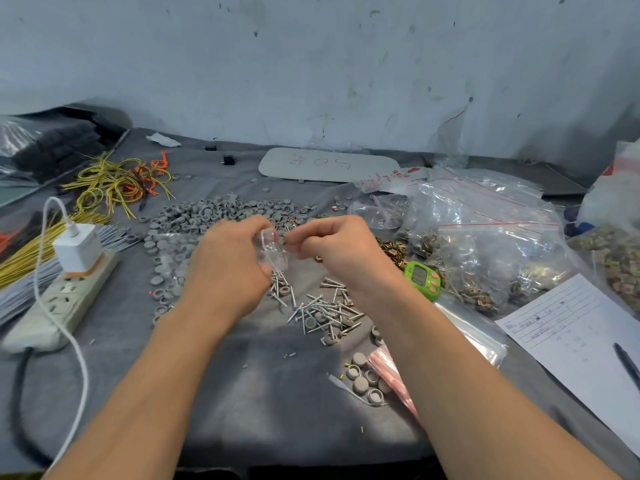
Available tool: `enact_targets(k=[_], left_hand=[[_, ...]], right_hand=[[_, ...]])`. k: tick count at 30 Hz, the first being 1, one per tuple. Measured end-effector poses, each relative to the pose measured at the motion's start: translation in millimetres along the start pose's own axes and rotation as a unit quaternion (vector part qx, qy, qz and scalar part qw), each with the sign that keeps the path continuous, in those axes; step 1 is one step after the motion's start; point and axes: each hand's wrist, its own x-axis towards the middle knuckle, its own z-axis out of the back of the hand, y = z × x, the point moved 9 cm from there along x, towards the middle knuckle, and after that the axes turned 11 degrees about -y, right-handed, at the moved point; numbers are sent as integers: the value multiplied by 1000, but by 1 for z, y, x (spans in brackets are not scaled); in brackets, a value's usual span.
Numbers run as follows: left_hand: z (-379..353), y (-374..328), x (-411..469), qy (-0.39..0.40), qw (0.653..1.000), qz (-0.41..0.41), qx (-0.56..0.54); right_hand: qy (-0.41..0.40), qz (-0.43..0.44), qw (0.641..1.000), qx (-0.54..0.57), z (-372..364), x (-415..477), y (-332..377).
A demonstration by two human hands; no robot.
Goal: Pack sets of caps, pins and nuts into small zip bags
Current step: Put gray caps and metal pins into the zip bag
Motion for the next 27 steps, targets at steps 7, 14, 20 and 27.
enact_targets(k=[7, 14, 20, 27], left_hand=[[-5, 24, 0, 35, 997, 72, -18], [-18, 27, -4, 88, 992, 90, 4], [-25, 16, -8, 128, 989, 69, 35], [-34, 13, -14, 177, 981, 62, 50]], right_hand=[[114, 95, 847, -510, -10, -5, -38], [167, 123, 817, -538, -19, -13, -44], [94, 108, 868, -475, 7, -6, -30], [71, 86, 888, -446, 22, 2, -33]])
